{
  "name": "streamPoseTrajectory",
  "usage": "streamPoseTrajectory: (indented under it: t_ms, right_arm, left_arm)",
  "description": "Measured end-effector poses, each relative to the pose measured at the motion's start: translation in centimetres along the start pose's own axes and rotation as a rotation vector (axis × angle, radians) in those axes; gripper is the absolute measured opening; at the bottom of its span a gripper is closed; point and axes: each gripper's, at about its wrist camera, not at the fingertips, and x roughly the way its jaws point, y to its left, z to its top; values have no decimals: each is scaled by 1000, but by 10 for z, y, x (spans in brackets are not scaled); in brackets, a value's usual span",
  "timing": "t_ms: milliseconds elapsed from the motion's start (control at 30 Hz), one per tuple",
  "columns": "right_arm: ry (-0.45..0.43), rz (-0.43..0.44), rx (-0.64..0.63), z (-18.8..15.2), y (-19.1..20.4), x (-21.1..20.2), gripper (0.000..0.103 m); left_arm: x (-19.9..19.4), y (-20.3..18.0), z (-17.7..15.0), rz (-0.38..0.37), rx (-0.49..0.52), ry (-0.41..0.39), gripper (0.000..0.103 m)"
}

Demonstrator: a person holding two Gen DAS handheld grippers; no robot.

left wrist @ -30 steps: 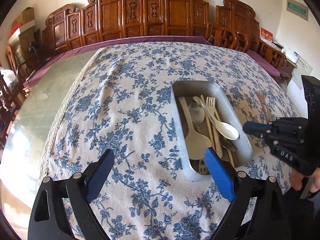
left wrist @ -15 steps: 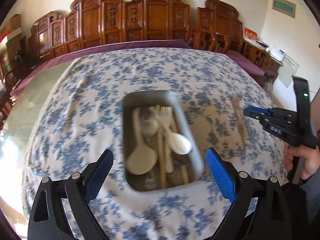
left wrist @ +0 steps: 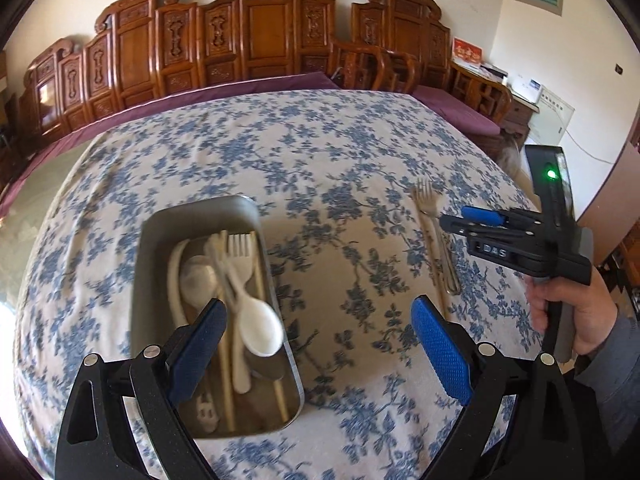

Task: Organize utensils
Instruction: 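Grasp the metal fork from the table with the right tool, then grasp the wooden chopstick with the left tool while the right tool holds the fork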

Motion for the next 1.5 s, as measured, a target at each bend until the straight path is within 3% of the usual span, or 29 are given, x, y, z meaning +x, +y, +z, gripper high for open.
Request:
streamPoseTrajectory:
  t_ms: [167,300,433,500,700,1200,1333,1500]
  right_arm:
    - [55,-6,-22,-3,4,20,47]
    - [72,-34,-35,-1,8,24,33]
    - [70,-55,-64,-3,10,25,30]
    - [72,-67,-85,-3,13,24,21]
    - [96,-49,-41,-3,-2,19,8]
    - [65,1,75,-6,-51,2,8]
    - [59,8,72,-5,-51,1,8]
    - [57,11,79,-6,-52,1,8]
  left_arm:
    - [17,-7,3,-15,1,17,90]
    - [26,-10,4,-28,-4,28,90]
    - [34,-15,4,-36,-1,36,90]
    - [35,-18,4,-38,0,38,90]
    - [43,-26,5,-39,-4,51,90]
    - [87,-73,15,-38,47,99,89]
    - [103,-86,17,-45,72,117,73]
    - [121,-102,20,-55,100,138,46]
